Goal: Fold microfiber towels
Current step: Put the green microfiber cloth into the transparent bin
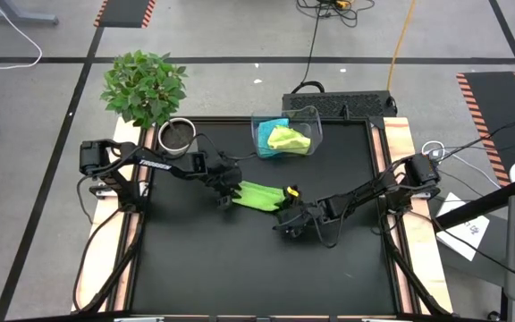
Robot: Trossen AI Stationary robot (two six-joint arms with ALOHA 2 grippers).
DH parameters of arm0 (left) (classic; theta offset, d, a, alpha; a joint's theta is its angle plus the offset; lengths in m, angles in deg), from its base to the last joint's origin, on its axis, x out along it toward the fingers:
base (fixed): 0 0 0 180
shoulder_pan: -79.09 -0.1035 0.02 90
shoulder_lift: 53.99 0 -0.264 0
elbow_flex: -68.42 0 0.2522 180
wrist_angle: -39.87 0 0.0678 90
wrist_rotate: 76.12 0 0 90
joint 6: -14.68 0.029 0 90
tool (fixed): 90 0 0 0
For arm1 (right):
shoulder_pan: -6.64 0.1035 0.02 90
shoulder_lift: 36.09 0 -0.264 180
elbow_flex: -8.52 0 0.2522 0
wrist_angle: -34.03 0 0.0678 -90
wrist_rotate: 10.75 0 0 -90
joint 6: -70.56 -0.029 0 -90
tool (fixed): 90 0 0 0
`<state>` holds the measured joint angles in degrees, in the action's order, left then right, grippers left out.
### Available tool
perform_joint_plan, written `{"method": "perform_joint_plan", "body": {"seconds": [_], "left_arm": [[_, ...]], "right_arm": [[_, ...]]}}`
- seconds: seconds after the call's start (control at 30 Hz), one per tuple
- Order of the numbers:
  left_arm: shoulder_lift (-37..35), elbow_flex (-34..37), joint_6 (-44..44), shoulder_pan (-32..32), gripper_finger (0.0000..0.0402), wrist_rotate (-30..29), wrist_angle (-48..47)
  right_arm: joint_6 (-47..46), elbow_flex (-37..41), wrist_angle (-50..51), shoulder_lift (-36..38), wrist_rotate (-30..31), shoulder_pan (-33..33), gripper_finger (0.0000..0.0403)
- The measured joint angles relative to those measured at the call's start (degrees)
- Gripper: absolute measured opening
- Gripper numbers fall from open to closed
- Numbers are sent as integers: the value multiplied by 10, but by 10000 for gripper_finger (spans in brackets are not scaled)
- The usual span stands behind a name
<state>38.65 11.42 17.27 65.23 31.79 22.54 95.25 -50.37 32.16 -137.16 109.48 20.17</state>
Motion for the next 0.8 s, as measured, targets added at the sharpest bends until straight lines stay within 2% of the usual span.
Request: {"method": "perform_joint_plan", "body": {"seconds": [0.1,0.27,0.37,0.53,0.8], "left_arm": [[-5,0,31,5,159,-27,5],[-19,0,105,33,159,-118,4],[-23,-1,136,58,159,-157,9],[-25,0,144,104,159,-224,12],[-25,-5,148,159,167,-275,9]], "right_arm": [[-18,-1,13,20,-10,-7,6],[-62,-1,33,51,-75,-23,3],[-92,-1,45,68,-85,-33,3],[-107,-1,43,96,-110,-48,2],[-125,-1,53,115,-128,-65,2]]}}
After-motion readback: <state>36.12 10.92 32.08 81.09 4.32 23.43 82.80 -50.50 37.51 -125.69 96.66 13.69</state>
